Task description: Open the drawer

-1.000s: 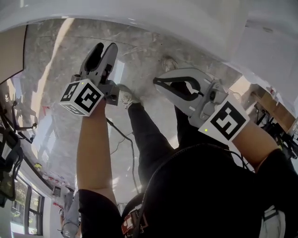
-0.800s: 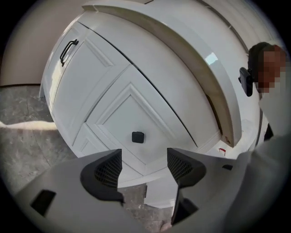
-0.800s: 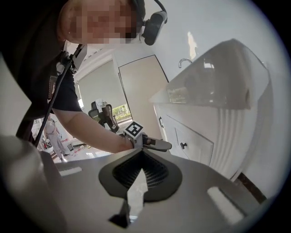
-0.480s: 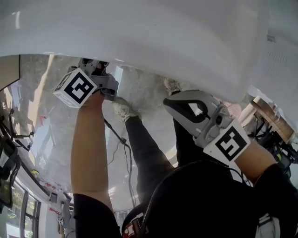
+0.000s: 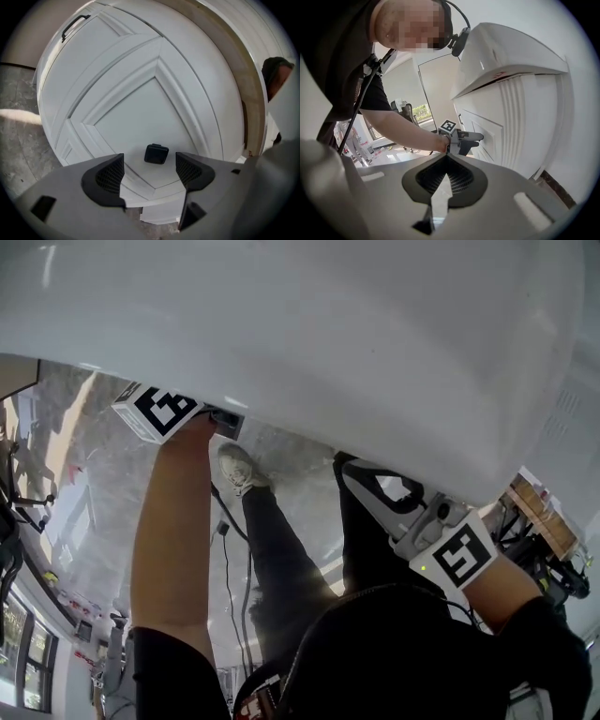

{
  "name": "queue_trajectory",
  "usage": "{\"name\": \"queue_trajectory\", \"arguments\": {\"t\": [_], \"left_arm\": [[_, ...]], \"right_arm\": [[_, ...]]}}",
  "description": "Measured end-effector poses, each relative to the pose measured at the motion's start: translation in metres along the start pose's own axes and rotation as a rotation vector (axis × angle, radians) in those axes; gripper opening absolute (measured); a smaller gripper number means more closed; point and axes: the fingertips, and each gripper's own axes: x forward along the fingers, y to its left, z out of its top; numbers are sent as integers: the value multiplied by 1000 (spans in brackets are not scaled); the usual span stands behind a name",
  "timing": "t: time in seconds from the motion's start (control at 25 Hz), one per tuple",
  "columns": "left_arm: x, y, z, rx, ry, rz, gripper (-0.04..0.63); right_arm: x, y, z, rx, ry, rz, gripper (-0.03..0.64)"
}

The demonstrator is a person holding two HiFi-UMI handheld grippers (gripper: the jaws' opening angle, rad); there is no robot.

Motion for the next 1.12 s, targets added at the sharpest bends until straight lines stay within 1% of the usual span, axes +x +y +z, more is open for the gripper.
{"name": "queue_trajectory", "arguments": {"t": [0.04,0.08,0.16,0.2,0.24,0.28,0.32,0.4,0.52,0.8,0.96,1.12], "left_arm": [[2,-2,0,24,6,-11,345],[4,-5,1,46,10,-19,328],[7,-8,4,75,17,-28,273],[7,-9,7,78,17,-26,227],[7,-9,10,75,17,-18,213],[6,-8,12,69,19,-7,182],[5,-7,12,65,24,3,138],[5,-8,12,69,30,15,138],[5,-6,15,93,17,35,135],[6,-10,14,99,60,53,132],[7,-9,16,103,54,52,132],[6,-9,18,110,51,53,130]], "right_arm": [[-3,-1,1,-2,0,-1,-2],[-5,-1,0,-4,1,-1,-2],[-3,2,-4,-5,9,3,-2],[1,3,-4,-3,12,4,-2],[5,5,-2,-2,12,3,-2],[8,8,1,-1,12,2,-2],[10,10,3,-2,11,3,-2],[9,13,5,-8,13,11,-2],[6,14,6,-14,21,15,-2],[9,18,11,-32,24,15,-2],[11,15,13,-38,12,6,-2],[9,9,15,-24,-6,-23,-2]]}}
